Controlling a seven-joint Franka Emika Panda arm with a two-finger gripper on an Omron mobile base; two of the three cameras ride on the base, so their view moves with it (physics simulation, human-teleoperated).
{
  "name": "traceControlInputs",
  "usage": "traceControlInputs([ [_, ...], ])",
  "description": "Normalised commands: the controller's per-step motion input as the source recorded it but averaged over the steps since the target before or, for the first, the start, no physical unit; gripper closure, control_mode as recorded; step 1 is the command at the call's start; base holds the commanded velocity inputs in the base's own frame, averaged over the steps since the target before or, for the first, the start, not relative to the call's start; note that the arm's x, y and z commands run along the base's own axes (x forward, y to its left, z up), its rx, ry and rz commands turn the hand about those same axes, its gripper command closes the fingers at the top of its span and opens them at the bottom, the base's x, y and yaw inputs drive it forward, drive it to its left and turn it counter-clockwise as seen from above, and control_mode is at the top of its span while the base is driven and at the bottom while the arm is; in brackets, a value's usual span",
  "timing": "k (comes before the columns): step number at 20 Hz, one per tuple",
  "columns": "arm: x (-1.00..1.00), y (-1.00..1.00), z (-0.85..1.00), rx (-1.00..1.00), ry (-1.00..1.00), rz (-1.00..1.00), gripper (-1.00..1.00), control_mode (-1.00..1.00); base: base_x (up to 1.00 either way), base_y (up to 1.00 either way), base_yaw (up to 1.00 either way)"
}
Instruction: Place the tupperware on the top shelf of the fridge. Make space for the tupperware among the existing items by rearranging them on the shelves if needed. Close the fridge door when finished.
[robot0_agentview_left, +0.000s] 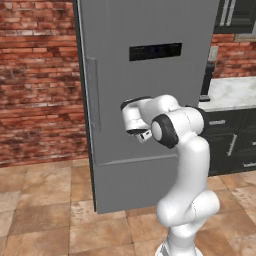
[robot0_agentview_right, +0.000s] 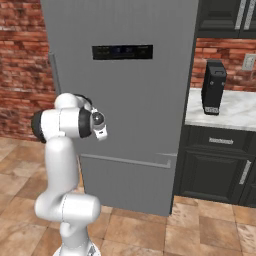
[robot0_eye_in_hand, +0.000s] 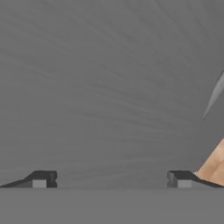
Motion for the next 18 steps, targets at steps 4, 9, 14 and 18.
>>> traceControlInputs([
  [4,0.67,0.16,-0.21,-0.02,0.01,-0.12,-1.00,-1.00,0.00,0.00,0.00],
  [9,0.68,0.09,0.00,0.00,0.00,-0.15,-1.00,-1.00,0.00,0.00,0.00],
  [14,0.68,0.02,-0.25,0.00,0.05,-0.16,-1.00,-1.00,0.00,0.00,0.00],
  [18,0.69,0.00,-0.32,0.00,0.13,-0.19,-1.00,-1.00,0.00,0.00,0.00],
])
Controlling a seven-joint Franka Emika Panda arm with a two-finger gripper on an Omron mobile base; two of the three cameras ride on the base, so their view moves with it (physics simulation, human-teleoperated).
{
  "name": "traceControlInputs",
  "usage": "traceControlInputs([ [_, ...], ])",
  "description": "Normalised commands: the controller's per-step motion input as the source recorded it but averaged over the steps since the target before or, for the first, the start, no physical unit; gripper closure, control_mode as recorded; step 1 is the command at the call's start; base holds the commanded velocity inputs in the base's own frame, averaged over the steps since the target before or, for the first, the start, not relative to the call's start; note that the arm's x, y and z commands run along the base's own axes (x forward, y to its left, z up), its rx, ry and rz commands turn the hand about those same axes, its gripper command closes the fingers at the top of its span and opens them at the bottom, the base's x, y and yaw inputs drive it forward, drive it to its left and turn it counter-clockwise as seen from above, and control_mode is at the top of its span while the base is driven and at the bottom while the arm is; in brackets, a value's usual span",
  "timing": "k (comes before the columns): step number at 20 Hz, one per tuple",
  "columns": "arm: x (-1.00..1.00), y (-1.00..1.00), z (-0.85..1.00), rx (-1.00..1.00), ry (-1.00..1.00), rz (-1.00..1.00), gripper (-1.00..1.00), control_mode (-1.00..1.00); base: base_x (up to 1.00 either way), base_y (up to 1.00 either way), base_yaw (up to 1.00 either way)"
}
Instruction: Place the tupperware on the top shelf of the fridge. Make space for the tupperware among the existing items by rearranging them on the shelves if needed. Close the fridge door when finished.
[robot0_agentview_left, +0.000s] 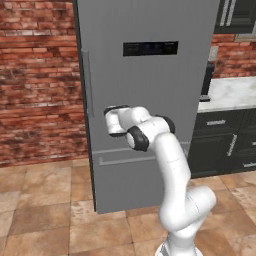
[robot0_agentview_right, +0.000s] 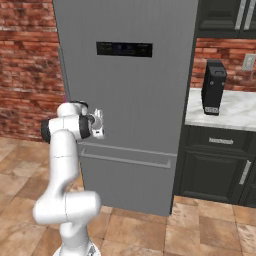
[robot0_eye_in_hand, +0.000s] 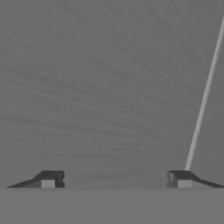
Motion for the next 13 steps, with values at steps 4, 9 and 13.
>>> traceControlInputs([
  [4,0.69,-0.04,-0.19,0.00,0.17,-0.22,-1.00,-1.00,0.00,0.00,0.00],
  [9,0.79,-0.27,-0.01,0.00,0.21,-0.25,-1.00,-1.00,0.00,0.00,0.00],
  [13,0.99,-0.44,0.00,0.04,0.23,-0.25,-1.00,-1.00,0.00,0.00,0.00],
])
